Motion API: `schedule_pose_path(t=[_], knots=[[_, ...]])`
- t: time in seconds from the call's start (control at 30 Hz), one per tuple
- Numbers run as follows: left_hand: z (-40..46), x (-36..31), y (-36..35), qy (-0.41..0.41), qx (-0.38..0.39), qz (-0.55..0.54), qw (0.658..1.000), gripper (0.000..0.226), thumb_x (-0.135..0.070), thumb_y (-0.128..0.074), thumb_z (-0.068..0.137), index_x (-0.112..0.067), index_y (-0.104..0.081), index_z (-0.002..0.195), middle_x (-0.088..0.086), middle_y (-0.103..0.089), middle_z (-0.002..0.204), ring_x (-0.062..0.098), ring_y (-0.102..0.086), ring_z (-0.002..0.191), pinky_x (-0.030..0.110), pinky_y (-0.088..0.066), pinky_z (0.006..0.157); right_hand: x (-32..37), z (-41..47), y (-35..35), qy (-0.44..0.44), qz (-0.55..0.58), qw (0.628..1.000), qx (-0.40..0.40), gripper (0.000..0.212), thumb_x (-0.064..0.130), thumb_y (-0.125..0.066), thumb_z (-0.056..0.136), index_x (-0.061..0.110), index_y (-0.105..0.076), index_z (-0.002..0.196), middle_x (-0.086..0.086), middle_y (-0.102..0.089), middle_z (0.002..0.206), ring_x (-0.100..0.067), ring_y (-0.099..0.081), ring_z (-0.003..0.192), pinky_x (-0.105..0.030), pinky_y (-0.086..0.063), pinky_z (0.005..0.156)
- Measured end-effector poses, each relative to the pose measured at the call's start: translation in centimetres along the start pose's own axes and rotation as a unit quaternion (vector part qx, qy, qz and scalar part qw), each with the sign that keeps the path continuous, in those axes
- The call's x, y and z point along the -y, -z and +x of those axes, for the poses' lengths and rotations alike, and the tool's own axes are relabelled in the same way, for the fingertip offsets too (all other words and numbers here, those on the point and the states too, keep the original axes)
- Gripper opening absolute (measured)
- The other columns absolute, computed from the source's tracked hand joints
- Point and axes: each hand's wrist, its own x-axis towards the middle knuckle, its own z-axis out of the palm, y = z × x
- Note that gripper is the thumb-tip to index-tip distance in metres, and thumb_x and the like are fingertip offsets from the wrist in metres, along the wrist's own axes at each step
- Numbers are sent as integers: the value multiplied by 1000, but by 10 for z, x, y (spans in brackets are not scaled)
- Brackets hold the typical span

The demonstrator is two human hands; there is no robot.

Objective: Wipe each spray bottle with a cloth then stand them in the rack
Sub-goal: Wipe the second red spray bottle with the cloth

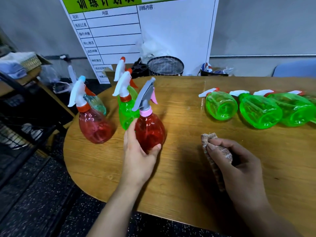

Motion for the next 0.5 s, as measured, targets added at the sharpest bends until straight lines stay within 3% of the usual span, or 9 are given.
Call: schedule_pose_path(t=[0.17, 0.33, 0.4, 0.5], knots=[[5, -2, 6, 13, -7, 5, 1000, 105, -9, -92, 81, -25, -31, 165, -5, -37, 161, 10, -33, 151, 40, -27, 130, -2, -1, 0, 9, 0, 1000, 6, 14, 21, -77, 87, 18, -80, 99, 3, -79, 100, -13, -73, 97, -25, -55, 88], [6, -10, 8, 21, -4, 9, 1000, 113, -22, -92, 83, -30, -18, 168, -10, -28, 162, 11, -27, 155, 42, -26, 130, -2, 1, 1, 11, -5, 1000, 4, 14, 23, -77, 86, 18, -80, 99, 4, -80, 100, -11, -73, 97, -22, -54, 88], [4, -17, 9, -16, -53, 22, 998, 107, -31, -89, 85, -26, -21, 167, -9, -31, 156, 16, -34, 153, 46, -31, 129, -2, 2, 2, 11, -6, 1000, 0, 14, 23, -77, 87, 17, -80, 99, 3, -79, 100, -11, -73, 96, -24, -54, 88], [-5, -37, 14, -116, -143, 11, 983, 84, -31, -80, 94, -13, -33, 161, 8, -41, 152, 23, -46, 141, 49, -43, 117, 1, 5, 5, 11, 3, 1000, -9, 10, 16, -78, 89, 15, -80, 99, 4, -80, 98, -8, -73, 94, -19, -52, 85]])
